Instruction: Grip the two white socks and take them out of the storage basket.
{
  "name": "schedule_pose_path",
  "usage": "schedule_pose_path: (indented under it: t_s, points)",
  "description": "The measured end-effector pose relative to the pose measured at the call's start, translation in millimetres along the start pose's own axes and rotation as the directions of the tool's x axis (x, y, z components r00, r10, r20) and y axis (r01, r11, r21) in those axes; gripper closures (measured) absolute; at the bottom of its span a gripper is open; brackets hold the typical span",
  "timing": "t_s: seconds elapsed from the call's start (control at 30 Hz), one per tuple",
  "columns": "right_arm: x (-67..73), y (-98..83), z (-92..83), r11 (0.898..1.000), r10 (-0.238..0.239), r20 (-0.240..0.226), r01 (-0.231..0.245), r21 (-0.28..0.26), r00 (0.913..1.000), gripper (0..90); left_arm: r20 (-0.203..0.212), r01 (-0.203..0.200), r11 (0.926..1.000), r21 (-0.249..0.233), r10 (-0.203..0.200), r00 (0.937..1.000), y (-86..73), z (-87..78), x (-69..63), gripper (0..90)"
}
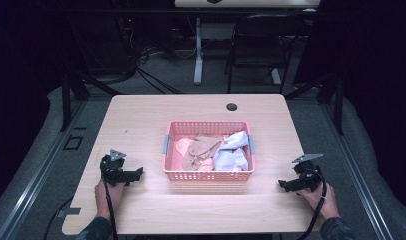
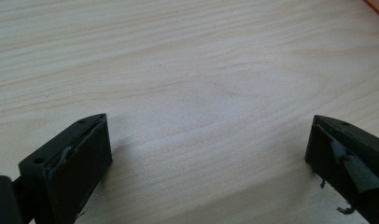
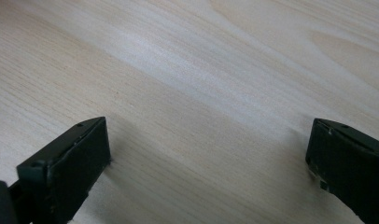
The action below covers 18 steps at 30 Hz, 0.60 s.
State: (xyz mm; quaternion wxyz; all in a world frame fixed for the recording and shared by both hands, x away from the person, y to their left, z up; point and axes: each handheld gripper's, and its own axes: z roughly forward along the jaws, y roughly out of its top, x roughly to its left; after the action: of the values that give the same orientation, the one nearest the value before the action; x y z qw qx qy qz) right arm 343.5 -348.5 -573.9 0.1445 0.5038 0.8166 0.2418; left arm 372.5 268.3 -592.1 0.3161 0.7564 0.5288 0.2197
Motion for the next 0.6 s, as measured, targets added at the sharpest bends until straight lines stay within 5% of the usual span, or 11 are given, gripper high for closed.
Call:
schedule_pose_path:
  t_s: [0.27,0.6]
  points:
    - [2.1,7.2,-3.2,0.997,-0.028,0.006,0.028,0.075,0.9996,0.9,-0.005,0.006,1.0,-0.001,-0.006,1.0,0.4,0.5,-0.3,0.2]
    - [3.1,23.2,-20.8,0.997,-0.012,0.003,0.012,0.079,0.9999,1.6,-0.005,0.006,1.0,-0.002,-0.006,1.0,0.6,0.7,-0.3,0.2]
